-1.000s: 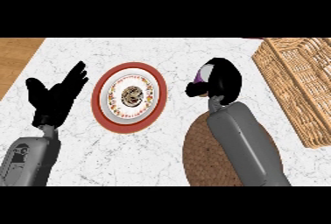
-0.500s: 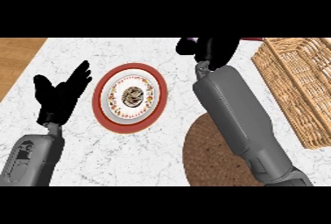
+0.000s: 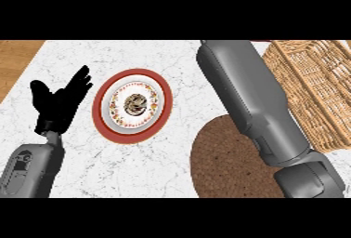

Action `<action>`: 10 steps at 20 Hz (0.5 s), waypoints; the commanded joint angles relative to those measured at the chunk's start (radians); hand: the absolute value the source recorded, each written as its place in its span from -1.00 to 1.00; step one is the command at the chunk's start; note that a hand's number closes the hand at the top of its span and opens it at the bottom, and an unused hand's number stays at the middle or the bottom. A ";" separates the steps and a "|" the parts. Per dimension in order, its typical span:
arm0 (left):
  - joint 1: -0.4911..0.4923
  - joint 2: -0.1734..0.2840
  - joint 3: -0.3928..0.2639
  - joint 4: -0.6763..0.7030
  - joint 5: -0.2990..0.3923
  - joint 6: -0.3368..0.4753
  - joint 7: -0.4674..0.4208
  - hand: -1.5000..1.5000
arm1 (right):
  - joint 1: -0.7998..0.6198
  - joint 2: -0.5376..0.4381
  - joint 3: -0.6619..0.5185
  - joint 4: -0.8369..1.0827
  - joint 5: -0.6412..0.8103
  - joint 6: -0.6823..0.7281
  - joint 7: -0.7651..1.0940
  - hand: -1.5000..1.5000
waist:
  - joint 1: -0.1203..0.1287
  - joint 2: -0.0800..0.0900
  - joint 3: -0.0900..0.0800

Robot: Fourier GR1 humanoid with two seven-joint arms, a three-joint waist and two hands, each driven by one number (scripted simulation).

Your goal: Pick the can from the placemat and place it in the basket

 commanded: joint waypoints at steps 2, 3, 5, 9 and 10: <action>-0.007 0.024 0.027 0.015 0.018 -0.018 0.001 0.00 | -0.146 -0.033 -0.075 0.133 0.091 -0.041 0.194 1.00 | -0.019 0.002 0.000; 0.004 -0.010 0.006 0.009 -0.006 0.018 -0.007 0.00 | -0.159 -0.043 -0.092 0.142 0.098 -0.053 0.197 1.00 | -0.028 -0.001 0.001; 0.000 0.013 0.011 -0.025 -0.005 0.012 0.015 0.00 | -0.180 -0.060 -0.110 0.182 0.136 -0.068 0.213 1.00 | -0.023 -0.004 0.002; 0.026 -0.003 0.018 0.018 -0.002 0.010 -0.022 0.00 | -0.199 -0.104 -0.160 0.229 0.176 -0.086 0.225 1.00 | -0.041 -0.001 0.001; 0.009 0.010 0.019 0.000 -0.006 0.013 -0.004 0.00 | -0.205 -0.114 -0.165 0.262 0.199 -0.075 0.239 1.00 | -0.029 0.002 0.001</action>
